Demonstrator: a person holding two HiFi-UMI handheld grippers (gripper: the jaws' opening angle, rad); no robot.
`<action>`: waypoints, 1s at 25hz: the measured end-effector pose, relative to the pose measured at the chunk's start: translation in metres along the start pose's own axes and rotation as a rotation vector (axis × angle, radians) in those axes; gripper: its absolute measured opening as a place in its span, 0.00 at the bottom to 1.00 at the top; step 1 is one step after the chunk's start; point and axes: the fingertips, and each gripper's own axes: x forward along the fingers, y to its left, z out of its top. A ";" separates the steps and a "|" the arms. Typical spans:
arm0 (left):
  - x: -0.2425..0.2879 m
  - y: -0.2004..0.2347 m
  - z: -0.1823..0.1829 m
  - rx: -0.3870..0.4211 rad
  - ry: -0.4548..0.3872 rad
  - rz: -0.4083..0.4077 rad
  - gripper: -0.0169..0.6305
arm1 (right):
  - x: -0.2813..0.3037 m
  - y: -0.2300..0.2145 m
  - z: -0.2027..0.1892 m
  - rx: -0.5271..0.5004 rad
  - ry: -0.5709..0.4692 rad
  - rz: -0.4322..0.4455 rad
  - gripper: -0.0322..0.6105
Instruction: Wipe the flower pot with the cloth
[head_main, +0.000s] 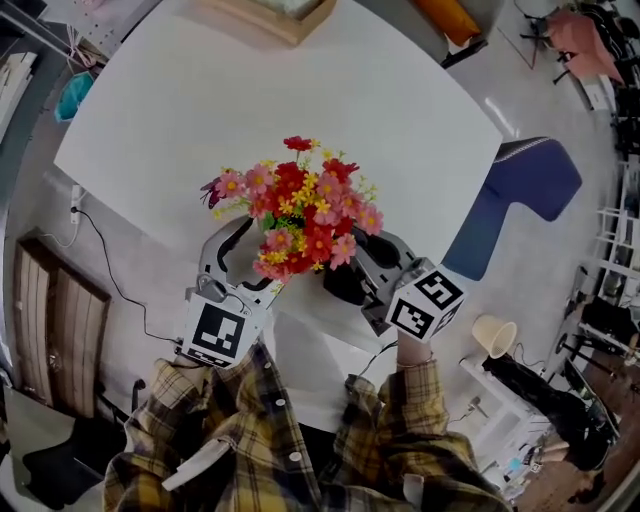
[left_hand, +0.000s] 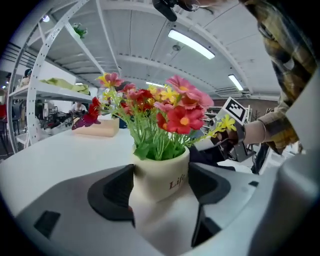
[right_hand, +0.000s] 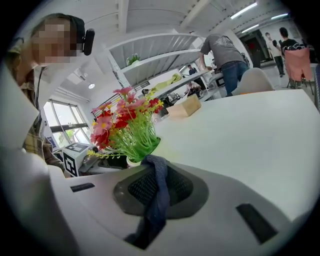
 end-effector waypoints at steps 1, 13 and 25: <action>0.002 0.002 0.002 -0.001 -0.004 0.013 0.54 | 0.001 0.002 0.000 0.009 -0.002 0.002 0.08; 0.018 0.005 0.017 0.043 -0.017 -0.012 0.54 | 0.004 -0.030 0.022 0.044 0.026 -0.032 0.08; 0.026 0.012 0.008 0.121 0.030 -0.205 0.54 | 0.050 -0.045 0.059 -0.119 0.158 0.104 0.08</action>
